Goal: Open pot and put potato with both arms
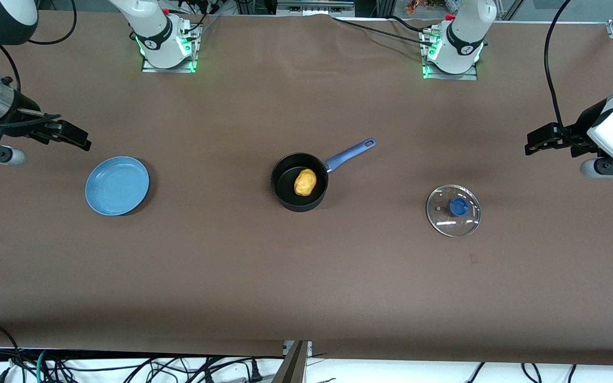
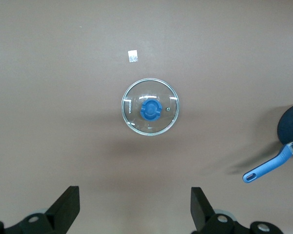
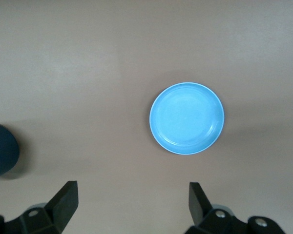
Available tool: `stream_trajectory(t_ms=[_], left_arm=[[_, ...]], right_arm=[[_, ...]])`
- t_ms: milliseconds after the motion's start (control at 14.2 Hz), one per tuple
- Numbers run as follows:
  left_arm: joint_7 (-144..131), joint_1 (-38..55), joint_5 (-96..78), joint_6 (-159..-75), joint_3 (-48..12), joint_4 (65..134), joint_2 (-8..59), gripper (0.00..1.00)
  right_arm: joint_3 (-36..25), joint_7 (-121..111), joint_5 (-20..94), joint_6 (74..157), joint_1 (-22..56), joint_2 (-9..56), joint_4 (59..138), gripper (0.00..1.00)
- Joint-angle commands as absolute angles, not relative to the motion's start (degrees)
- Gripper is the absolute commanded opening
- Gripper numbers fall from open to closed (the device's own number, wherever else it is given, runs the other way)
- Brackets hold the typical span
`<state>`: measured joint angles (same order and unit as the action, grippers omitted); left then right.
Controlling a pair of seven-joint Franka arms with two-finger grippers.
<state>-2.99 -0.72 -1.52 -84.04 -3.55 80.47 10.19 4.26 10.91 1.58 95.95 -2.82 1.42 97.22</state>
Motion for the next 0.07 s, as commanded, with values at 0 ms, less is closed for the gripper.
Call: stream_trajectory(t_ms=[0], left_arm=[[-3.3, -0.7, -1.9, -83.2, -3.6, 79.7, 10.3, 1.0]], right_arm=[[4.5, 10.1, 1.3, 96.2, -3.2, 0.0, 98.5, 1.0]])
